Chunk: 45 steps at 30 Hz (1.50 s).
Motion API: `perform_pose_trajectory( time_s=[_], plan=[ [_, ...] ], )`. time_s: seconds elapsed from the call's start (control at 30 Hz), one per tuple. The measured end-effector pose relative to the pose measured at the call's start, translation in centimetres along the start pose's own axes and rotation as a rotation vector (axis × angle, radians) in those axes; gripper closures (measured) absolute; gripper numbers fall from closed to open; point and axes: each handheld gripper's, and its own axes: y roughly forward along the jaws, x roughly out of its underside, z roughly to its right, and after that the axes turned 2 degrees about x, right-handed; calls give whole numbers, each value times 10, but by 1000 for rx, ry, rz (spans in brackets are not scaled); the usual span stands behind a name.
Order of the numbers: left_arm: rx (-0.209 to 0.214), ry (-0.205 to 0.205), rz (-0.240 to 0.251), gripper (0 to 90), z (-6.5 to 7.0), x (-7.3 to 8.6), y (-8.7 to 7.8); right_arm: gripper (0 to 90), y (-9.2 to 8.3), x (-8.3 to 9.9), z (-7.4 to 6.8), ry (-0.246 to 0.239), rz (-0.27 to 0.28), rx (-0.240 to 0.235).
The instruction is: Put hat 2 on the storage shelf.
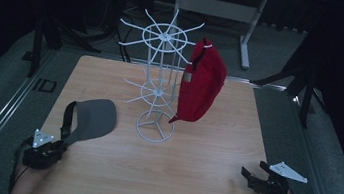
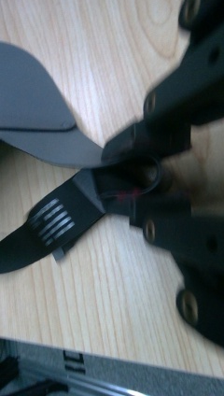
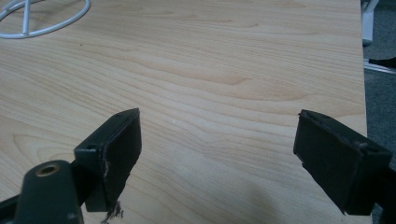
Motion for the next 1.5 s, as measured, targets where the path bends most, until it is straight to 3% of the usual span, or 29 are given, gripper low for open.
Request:
perform_pose_trajectory(
  time_s=[0.1, 0.2, 0.3, 0.43, 0.5, 0.53, 0.63, 0.87, 1.13, 1.27, 1.5],
  plan=[
    [-19, 6, 28, 880, 1, -1, -2, 150, 1, 0, -1, -2, -1, -4],
    [-46, 31, 86, 887, 3, -5, -7, 150, 2, 0, -1, -3, -4, -8],
    [-44, 53, 168, 888, 4, -12, -16, 150, 2, 0, -1, -1, 0, -14],
    [-60, 75, 227, 889, 5, -20, -23, 150, 1, 1, 0, 2, 0, -14],
    [-35, 76, 242, 889, 3, -24, -25, 150, 0, 2, 1, 9, 3, -16],
    [-43, 87, 253, 889, 4, -26, -26, 150, 0, 2, 2, 13, 6, -17],
    [-23, 80, 262, 889, 4, -34, -28, 150, -1, 4, 4, 25, 11, -22],
    [6, 121, 280, 889, 9, -54, -32, 150, 0, 7, 4, 43, 4, -38],
    [32, 148, 348, 889, 14, -79, -43, 150, -2, 9, 6, 65, 42, -23],
    [43, 158, 365, 889, 18, -87, -46, 151, -2, 12, 3, 63, 63, 45],
    [62, 174, 395, 889, 23, -98, -55, 151, -3, 12, 0, 61, 77, 92]
  ],
)
